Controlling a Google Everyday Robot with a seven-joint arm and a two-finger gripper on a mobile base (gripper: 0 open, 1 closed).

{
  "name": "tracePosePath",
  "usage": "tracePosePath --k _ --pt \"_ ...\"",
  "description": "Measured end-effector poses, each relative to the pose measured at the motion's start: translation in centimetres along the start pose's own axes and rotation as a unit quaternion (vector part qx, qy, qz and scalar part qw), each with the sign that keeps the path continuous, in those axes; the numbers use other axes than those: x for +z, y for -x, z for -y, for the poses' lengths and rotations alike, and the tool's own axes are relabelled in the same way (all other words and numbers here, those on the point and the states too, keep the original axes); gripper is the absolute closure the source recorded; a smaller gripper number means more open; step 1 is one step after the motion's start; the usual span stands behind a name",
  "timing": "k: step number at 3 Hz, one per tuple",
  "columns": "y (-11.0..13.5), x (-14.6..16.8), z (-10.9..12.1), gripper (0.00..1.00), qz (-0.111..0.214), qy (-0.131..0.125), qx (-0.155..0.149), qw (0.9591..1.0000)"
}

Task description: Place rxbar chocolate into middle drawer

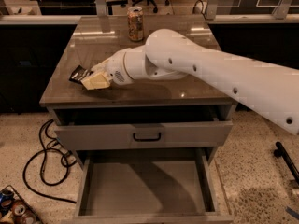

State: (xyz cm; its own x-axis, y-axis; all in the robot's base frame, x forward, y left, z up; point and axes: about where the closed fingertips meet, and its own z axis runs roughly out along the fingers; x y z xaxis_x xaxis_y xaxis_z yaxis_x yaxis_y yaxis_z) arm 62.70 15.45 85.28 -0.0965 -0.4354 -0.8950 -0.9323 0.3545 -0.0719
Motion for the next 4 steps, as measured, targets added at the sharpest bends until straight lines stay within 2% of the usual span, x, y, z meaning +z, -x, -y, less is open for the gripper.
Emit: tracePosePath --k 1,2,3,4 --pt "2.3 -2.9 -2.6 1.0 -0.008 -0.009 -0.032 0.9994" --pt "1.8 -4.8 -5.2 1.0 -0.042 -0.029 -0.053 0.9973" --pt "-2.5 -6.1 -7.5 1.0 -0.111 -0.053 -0.055 0.991" --pt "-8.6 -9.0 -9.8 1.0 -0.162 -0.094 -0.016 0.9822"
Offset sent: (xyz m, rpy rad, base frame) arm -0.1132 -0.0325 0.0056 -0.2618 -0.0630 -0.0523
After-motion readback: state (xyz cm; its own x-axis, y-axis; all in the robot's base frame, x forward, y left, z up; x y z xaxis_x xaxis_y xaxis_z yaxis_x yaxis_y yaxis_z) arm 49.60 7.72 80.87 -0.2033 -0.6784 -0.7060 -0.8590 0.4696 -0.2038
